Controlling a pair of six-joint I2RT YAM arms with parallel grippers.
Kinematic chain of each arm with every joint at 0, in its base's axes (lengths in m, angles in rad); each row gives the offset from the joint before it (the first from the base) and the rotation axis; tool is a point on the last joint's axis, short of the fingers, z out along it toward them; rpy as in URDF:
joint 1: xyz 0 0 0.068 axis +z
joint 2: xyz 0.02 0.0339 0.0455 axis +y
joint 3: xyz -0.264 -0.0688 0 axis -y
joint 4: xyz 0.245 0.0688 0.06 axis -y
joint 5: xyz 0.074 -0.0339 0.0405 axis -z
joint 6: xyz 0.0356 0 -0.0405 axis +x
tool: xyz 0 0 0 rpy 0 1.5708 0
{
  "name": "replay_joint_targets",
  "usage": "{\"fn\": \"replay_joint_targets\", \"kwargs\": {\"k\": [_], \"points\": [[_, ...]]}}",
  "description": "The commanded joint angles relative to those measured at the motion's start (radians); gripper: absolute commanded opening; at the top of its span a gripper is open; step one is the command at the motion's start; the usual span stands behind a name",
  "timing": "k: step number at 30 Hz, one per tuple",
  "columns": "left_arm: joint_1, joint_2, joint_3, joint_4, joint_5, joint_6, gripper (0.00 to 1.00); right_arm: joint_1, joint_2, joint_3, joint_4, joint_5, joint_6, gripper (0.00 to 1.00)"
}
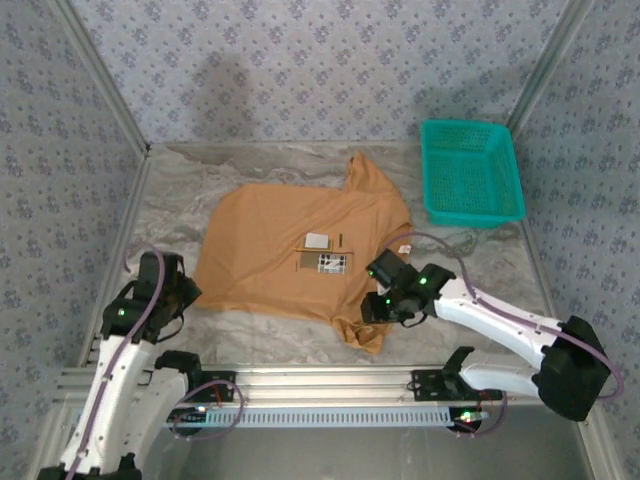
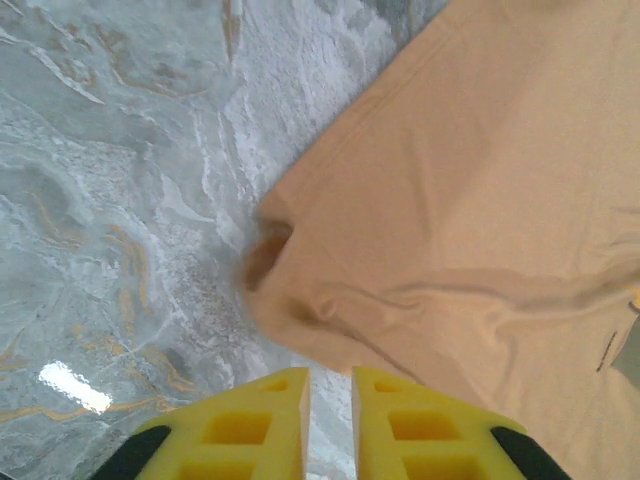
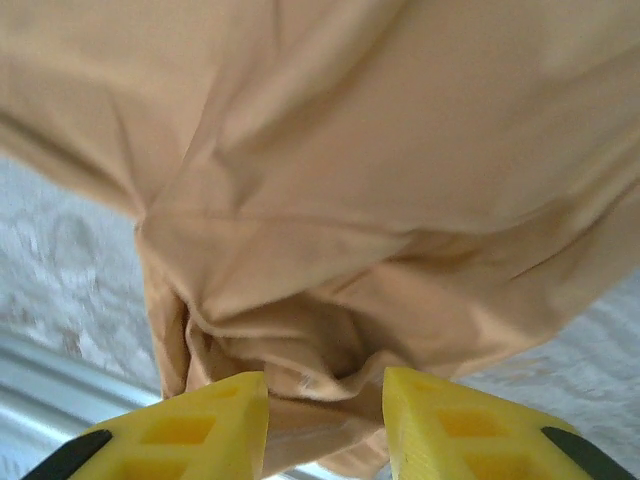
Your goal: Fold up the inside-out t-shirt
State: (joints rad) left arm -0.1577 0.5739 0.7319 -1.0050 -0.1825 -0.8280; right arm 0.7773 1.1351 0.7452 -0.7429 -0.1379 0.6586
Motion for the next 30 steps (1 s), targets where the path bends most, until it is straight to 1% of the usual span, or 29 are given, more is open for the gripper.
{"fn": "replay_joint_targets", "kwargs": {"k": [1,3,4,5,7,8,9,13,15,18,19,21,24,26,30], "points": [[-0.003,-0.086,0.021,-0.067,-0.087,-0.034,0.26,-0.084,-0.011,0.029,-0.050,0.009,-0.002,0.39],[-0.003,-0.117,0.015,-0.035,-0.089,-0.016,0.22,-0.129,0.004,0.033,-0.041,-0.003,-0.001,0.41],[-0.003,-0.112,0.007,-0.004,-0.072,-0.002,0.19,-0.140,0.015,0.038,-0.029,-0.007,0.001,0.42],[-0.003,-0.085,-0.005,0.046,-0.027,0.018,0.18,-0.149,0.035,0.042,-0.012,-0.011,0.004,0.43],[-0.003,0.026,-0.014,0.147,0.086,0.044,0.17,-0.158,0.090,0.069,0.006,-0.007,0.010,0.44],[-0.006,0.109,-0.010,0.200,0.146,0.053,0.17,-0.163,0.130,0.090,0.009,0.002,0.013,0.44],[-0.016,0.194,0.003,0.245,0.179,0.059,0.17,-0.169,0.173,0.112,0.014,0.013,0.013,0.44],[-0.074,0.474,0.086,0.409,0.176,0.111,0.19,-0.205,0.335,0.182,0.053,0.029,0.005,0.44],[-0.077,0.615,0.123,0.488,0.175,0.123,0.17,-0.233,0.432,0.227,0.069,0.028,-0.010,0.43],[-0.072,0.804,0.191,0.565,0.167,0.140,0.15,-0.274,0.577,0.314,0.068,0.046,-0.022,0.42],[-0.067,0.856,0.213,0.585,0.165,0.144,0.14,-0.286,0.616,0.343,0.068,0.049,-0.047,0.42],[-0.045,0.982,0.260,0.628,0.177,0.150,0.13,-0.316,0.705,0.420,0.064,0.058,-0.075,0.42],[0.001,1.151,0.354,0.649,0.216,0.156,0.12,-0.354,0.833,0.562,0.041,0.065,-0.102,0.41],[0.033,1.249,0.416,0.667,0.221,0.162,0.11,-0.377,0.908,0.650,0.017,0.072,-0.113,0.41],[0.097,1.456,0.602,0.630,0.238,0.170,0.10,-0.419,1.048,0.829,-0.036,0.076,-0.132,0.41]]}}
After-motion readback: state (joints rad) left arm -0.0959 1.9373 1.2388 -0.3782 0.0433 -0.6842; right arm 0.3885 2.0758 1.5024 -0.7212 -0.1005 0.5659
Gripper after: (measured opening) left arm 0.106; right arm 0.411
